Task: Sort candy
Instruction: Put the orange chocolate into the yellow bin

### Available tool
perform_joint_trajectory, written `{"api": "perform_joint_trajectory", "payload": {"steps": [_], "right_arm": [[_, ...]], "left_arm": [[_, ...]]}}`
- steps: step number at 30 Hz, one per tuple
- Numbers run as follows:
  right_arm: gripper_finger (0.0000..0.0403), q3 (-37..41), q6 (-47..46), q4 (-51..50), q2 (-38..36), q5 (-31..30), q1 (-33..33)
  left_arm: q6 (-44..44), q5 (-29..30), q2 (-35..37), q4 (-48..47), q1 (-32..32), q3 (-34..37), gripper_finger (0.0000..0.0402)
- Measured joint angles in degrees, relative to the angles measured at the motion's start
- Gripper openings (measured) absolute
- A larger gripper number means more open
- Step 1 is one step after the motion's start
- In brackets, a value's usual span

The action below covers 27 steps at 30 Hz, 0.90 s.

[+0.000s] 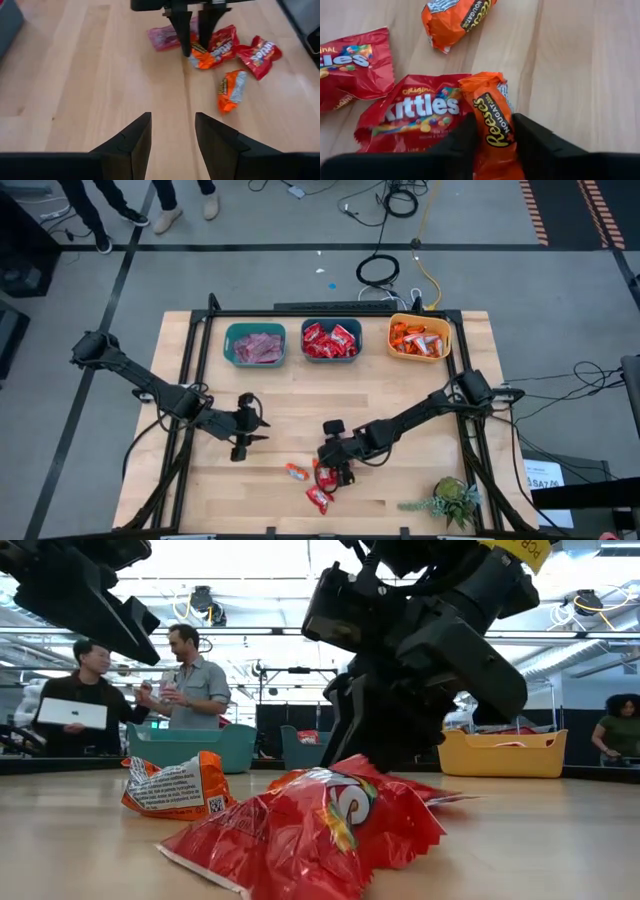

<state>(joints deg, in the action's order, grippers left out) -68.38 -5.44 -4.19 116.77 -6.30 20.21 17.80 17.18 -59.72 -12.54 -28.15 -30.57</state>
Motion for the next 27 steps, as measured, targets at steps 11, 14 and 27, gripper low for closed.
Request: {"api": "perform_joint_trajectory", "payload": {"steps": [11,14,27], "right_arm": [[0.0024,-1.6,-2.7,-1.2,-1.7,0.7,-0.3],[0.0026,-2.6,-2.7,-1.3,-1.9,0.6,-0.4],[0.0024,-2.5,-5.7,-5.6,-8.6,-5.7,-1.8]], "left_arm": [[0.0,-0.5,0.0,0.0,0.0,0.0,0.0162],[0.0,-0.5,0.0,0.0,0.0,0.0,0.0162],[-0.1,-0.5,0.0,0.2,0.0,0.0,0.0162]]}}
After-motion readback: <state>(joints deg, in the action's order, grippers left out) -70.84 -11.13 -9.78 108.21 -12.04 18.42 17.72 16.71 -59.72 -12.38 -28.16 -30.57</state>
